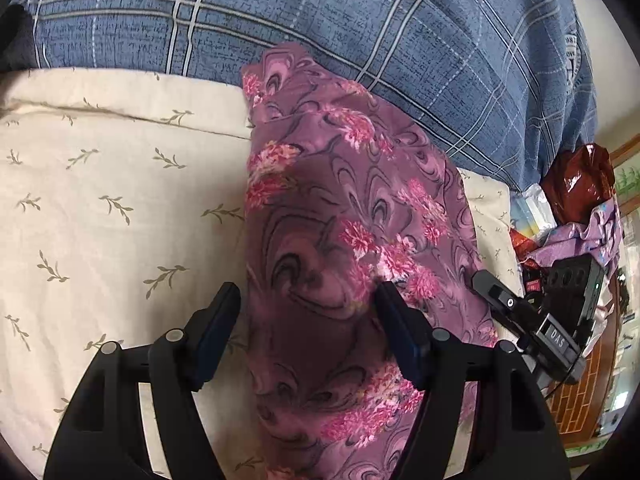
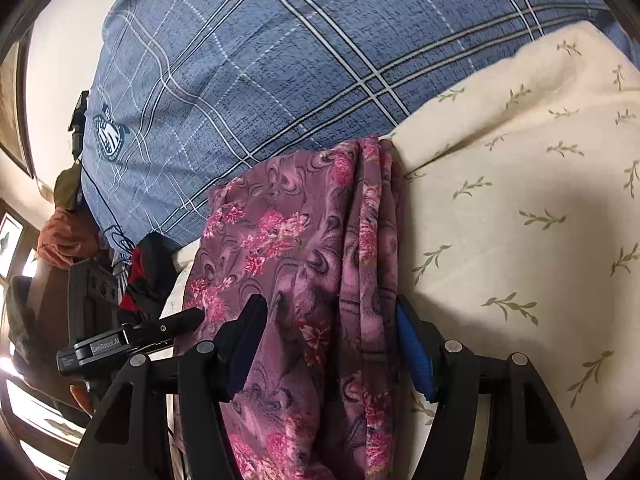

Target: Fold small clothes

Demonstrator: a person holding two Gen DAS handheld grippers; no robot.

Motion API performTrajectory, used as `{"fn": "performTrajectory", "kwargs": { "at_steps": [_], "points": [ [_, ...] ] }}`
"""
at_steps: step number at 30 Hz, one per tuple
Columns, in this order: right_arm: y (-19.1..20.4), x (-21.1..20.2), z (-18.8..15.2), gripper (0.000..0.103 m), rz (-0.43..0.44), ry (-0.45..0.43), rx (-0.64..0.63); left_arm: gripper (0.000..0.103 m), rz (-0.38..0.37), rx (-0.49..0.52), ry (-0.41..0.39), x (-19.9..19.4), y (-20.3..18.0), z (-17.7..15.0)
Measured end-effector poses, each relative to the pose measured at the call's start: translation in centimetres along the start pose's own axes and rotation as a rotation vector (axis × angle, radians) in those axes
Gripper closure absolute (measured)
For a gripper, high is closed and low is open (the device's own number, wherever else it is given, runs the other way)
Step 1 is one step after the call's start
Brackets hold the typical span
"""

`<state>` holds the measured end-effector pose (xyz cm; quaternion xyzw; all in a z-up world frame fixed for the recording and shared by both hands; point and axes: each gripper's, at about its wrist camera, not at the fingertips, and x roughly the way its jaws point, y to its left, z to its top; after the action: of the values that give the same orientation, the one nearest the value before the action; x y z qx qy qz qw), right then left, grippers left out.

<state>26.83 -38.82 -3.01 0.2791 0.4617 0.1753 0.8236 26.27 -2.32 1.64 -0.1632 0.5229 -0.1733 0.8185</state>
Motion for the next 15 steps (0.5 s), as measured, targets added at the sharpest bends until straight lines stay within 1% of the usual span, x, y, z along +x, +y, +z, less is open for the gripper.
{"fn": "performTrajectory", "kwargs": {
  "at_steps": [5,8,12,15],
  "points": [
    [0.2,-0.1,0.5,0.037,-0.016,-0.014,-0.005,0.033,-0.004,0.021,-0.006,-0.4,-0.4,0.2],
    [0.2,0.2,1.0,0.036,-0.019,-0.02,0.011,0.033,-0.01,0.019,-0.004,-0.4,-0.7,0.8],
    [0.0,0.7,2.1,0.036,-0.045,-0.06,0.031,0.033,-0.056,-0.045,0.003,-0.3,0.3,2.6],
    [-0.4,2.0,3.7,0.036,-0.064,-0.063,0.067,0.033,-0.064,-0.09,0.016,0.4,0.9,4.3]
  ]
}}
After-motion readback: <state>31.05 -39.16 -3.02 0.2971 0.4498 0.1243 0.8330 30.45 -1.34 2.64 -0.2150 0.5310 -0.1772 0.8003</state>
